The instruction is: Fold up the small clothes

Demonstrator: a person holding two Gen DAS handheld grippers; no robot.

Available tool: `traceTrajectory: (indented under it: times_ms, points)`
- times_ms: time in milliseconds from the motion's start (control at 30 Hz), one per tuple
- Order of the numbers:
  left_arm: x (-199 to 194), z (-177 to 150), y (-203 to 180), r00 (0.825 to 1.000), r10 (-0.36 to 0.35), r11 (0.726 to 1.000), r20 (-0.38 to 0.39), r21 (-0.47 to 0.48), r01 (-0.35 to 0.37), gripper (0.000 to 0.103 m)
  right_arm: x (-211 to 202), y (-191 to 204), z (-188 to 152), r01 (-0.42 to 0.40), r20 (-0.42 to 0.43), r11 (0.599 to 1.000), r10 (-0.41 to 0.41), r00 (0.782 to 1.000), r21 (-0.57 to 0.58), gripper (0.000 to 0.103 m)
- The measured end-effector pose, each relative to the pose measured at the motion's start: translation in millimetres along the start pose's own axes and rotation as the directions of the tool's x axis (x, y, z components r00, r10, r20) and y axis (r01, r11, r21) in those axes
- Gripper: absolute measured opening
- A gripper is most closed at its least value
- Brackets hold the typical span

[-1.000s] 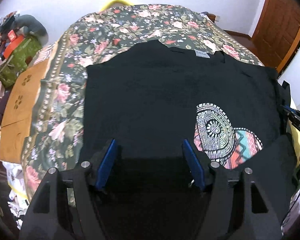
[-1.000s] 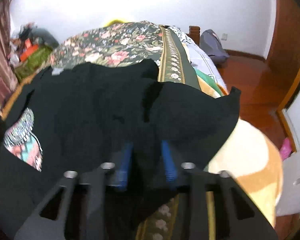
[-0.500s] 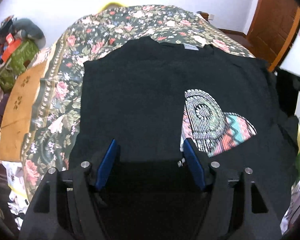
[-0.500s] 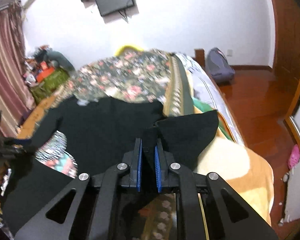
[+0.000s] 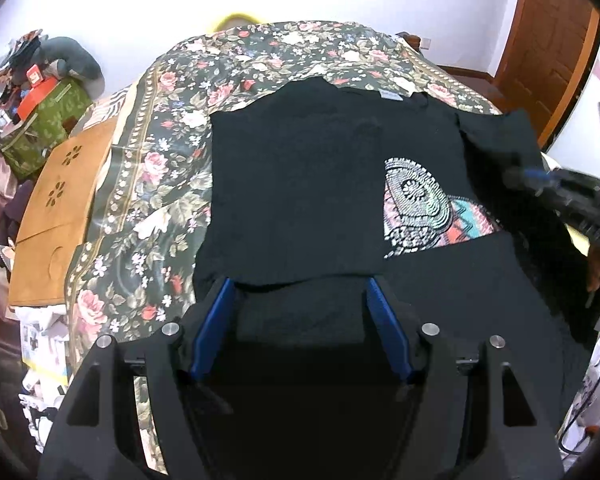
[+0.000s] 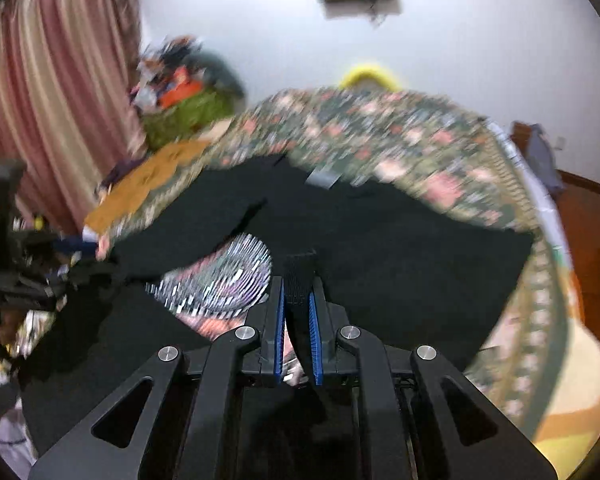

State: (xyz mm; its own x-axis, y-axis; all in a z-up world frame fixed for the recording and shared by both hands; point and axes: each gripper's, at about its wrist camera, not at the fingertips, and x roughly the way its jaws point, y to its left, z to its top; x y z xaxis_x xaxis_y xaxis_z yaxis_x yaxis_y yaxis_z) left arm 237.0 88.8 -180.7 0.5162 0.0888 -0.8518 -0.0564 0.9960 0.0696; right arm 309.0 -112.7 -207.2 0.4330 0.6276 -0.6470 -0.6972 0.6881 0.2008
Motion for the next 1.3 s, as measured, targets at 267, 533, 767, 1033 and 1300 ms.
traceTrajectory:
  times_ms: [267,533,767,1033,1300]
  points:
    - [-1.3,-4.2,-5.0,1.0,0.003,1.0,0.002,0.009,-0.003,0.068,-3.5,-16.6,-24.0,0.044,-0.158,0.999,-0.039,0.987,0.031,0.028]
    - [-15.5,-19.6,11.6,0.999,0.034,0.998,0.013,-0.047,-0.034,0.073,-76.4,-34.8,-54.7,0.111,-0.089,0.99,-0.103,0.991,0.088,0.051]
    - [-20.9,-59.2,44.1,0.997,0.053,0.988,-0.052,-0.14,-0.06,0.074,-71.7,-47.5,-105.9,0.122,-0.176,0.972,-0.087,0.981,0.202,0.051]
    - [-23.3,-94.1,45.5,0.995,0.023,0.987,-0.092,-0.154,-0.037,0.074,-76.5,-30.1,-119.8,0.107,-0.183,0.973,-0.07,0.981,0.203,0.013]
    - [-28.3,-106.9,51.4,0.996,-0.021,0.981,-0.085,-0.194,0.004,0.074,-103.0,-38.4,-129.7,0.12,-0.177,0.965,-0.079,0.981,0.234,0.013]
